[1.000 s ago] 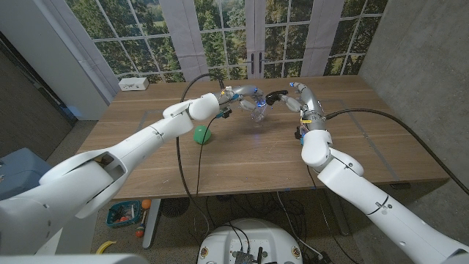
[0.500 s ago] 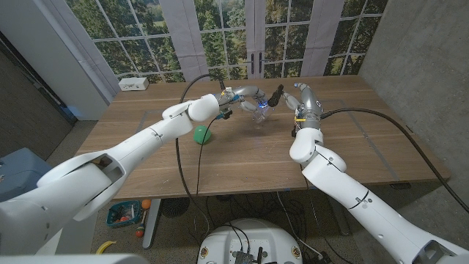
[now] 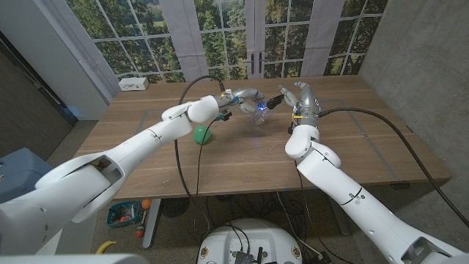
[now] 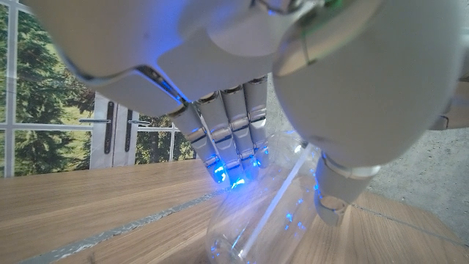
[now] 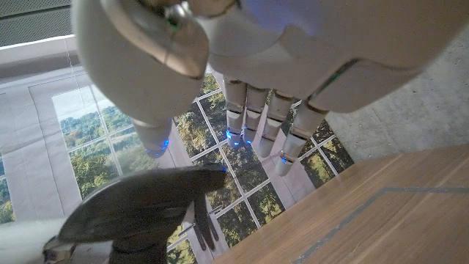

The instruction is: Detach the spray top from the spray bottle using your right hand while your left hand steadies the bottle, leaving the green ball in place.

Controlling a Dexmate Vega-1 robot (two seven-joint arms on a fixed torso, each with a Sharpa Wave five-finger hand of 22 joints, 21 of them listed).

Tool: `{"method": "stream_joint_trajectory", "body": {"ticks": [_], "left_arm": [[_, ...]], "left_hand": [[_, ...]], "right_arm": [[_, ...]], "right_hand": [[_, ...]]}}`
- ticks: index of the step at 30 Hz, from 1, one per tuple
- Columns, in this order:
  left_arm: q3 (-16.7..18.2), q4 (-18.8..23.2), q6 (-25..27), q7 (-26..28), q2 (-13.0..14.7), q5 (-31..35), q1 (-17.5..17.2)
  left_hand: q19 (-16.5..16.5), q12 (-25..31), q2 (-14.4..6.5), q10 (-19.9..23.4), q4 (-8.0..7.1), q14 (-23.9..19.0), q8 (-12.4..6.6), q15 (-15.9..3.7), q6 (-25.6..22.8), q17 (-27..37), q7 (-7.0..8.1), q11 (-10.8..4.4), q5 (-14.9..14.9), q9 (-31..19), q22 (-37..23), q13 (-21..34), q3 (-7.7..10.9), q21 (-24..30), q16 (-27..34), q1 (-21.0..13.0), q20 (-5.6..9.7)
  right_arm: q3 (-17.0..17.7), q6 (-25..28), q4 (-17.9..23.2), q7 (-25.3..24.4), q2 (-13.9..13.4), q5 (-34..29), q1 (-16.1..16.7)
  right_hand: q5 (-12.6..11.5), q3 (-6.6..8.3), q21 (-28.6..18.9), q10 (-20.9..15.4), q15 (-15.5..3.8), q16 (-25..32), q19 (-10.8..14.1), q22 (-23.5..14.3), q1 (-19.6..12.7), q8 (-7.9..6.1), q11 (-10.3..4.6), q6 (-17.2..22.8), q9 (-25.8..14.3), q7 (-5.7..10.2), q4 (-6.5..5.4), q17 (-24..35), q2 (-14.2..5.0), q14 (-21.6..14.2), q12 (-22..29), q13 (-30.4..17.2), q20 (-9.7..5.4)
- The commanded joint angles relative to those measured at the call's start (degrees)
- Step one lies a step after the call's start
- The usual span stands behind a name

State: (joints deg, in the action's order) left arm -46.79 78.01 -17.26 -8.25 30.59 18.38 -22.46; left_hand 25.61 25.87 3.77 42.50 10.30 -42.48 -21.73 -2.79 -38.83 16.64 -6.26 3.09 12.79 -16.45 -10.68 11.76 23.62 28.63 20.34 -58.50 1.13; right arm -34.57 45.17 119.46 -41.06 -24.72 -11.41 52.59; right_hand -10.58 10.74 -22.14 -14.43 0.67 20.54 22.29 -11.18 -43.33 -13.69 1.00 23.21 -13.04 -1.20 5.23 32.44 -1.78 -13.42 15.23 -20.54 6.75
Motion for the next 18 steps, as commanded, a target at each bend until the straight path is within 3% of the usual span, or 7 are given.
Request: {"method": "stream_joint_trajectory", "body": {"ticks": [1, 3, 6, 8, 10, 14, 18], "left_arm": [[0.38, 0.81, 1.19, 2.48, 0.4, 2.15, -0.78], [0.46, 0.71, 1.43, 2.48, 0.42, 2.03, -0.82], [0.57, 0.28, 2.03, 2.83, 0.23, 2.08, -0.73], [0.8, -0.93, 2.06, 2.46, -0.26, 0.89, -0.38], [1.01, -1.99, 2.41, 2.16, -0.72, -0.15, -0.03], [0.78, -2.94, 2.86, 2.64, -0.99, -0.06, 0.49], [0.59, -3.28, 2.83, 3.19, -1.04, 0.06, 0.75]], "left_hand": [[-0.15, 0.0, -12.65, 15.94, -0.22, -1.41, -7.97, -11.07, -8.83, 0.36, 7.39, -13.95, 0.21, -5.35, -0.13, 20.45, -0.08, 0.32, -0.13, -12.26, 0.2], [-0.12, -0.03, -12.66, 15.94, -0.23, -1.35, -7.96, -11.07, -8.8, 0.35, 7.48, -13.98, 0.2, -5.36, -0.13, 20.5, -0.1, 0.35, -0.17, -12.28, 0.2], [-0.11, -0.06, -12.68, 15.95, -0.24, -1.33, -7.98, -11.07, -8.79, 0.37, 7.55, -13.93, 0.2, -5.43, -0.13, 20.59, -0.13, 0.39, -0.19, -12.3, 0.2], [-0.09, -0.08, -12.68, 15.98, -0.24, -1.32, -7.99, -11.08, -8.85, 0.37, 7.58, -13.94, 0.19, -5.42, -0.13, 20.58, -0.15, 0.4, -0.2, -12.3, 0.18], [-0.06, -0.1, -12.67, 16.01, -0.24, -1.33, -7.97, -11.07, -8.86, 0.4, 7.55, -13.9, 0.19, -5.4, -0.13, 20.63, -0.18, 0.43, -0.19, -12.31, 0.17], [-0.02, -0.16, -12.68, 16.02, -0.25, -1.38, -7.99, -11.07, -8.84, 0.45, 7.51, -13.96, 0.19, -5.46, -0.13, 20.67, -0.22, 0.48, -0.16, -12.33, 0.18], [-0.02, -0.33, -12.7, 16.02, -0.26, -1.43, -7.98, -11.08, -8.74, 0.51, 7.47, -13.84, 0.18, -5.54, -0.13, 20.61, -0.27, 0.52, -0.14, -12.36, 0.19]], "right_arm": [[5.58, -6.57, 2.89, 3.41, 0.16, 8.21, 3.72], [7.6, -7.75, 3.56, 3.8, 0.82, 11.14, 4.91], [7.12, -5.5, 4.65, 3.17, 0.05, 11.12, 4.85], [7.62, -7.0, 5.45, 5.84, -2.35, 12.73, 5.24], [8.52, -8.08, 5.92, 7.49, -3.3, 14.82, 5.77], [8.72, -10.25, 6.38, 12.05, -7.51, 17.11, 5.38], [8.54, -10.56, 6.97, 13.88, -9.73, 18.45, 4.8]], "right_hand": [[0.12, -0.67, -0.35, -5.3, -0.13, 1.77, 0.27, -0.43, 8.25, -1.27, 1.28, 4.49, -0.41, -3.22, -4.7, 1.05, -5.98, -3.75, 1.79, -0.97, -0.61], [0.18, -1.26, -0.42, -5.53, 1.26, 1.84, 0.3, -0.46, 9.89, -1.3, 2.54, 4.9, -0.41, -4.96, -5.18, 1.12, -5.73, -4.11, 1.77, -1.12, 0.48], [0.2, -1.72, -0.02, -5.54, 1.67, 1.85, -0.74, -0.43, 10.99, -1.37, 3.01, 5.09, -0.52, -5.12, -5.39, 1.14, -5.35, -4.3, 1.69, -1.24, 1.54], [0.1, -2.04, 0.35, -4.86, 1.13, 1.22, -1.6, -0.38, 11.48, -1.48, 2.35, 5.37, -0.63, -4.69, -5.09, 1.12, -4.71, -2.93, 1.35, -1.37, 1.33], [-0.1, -1.97, 0.74, -3.98, 1.56, 0.83, -2.52, -0.33, 11.12, -1.51, 2.1, 5.45, -0.71, -4.17, -4.29, 1.08, -4.24, -2.16, 0.92, -1.47, 1.52], [-0.62, -1.11, 1.94, -0.84, 1.58, -1.27, -5.22, -0.21, 9.06, -0.72, 1.59, 3.48, -0.97, -2.19, -1.42, 0.89, -3.68, 2.39, -0.5, -1.77, 1.6], [-0.46, -1.17, 2.5, 0.32, 2.53, -1.9, -6.34, -0.17, 9.1, -0.53, 1.8, 3.14, -1.07, -2.6, -0.64, 0.81, -3.2, 3.57, -0.97, -1.93, 2.78]]}}
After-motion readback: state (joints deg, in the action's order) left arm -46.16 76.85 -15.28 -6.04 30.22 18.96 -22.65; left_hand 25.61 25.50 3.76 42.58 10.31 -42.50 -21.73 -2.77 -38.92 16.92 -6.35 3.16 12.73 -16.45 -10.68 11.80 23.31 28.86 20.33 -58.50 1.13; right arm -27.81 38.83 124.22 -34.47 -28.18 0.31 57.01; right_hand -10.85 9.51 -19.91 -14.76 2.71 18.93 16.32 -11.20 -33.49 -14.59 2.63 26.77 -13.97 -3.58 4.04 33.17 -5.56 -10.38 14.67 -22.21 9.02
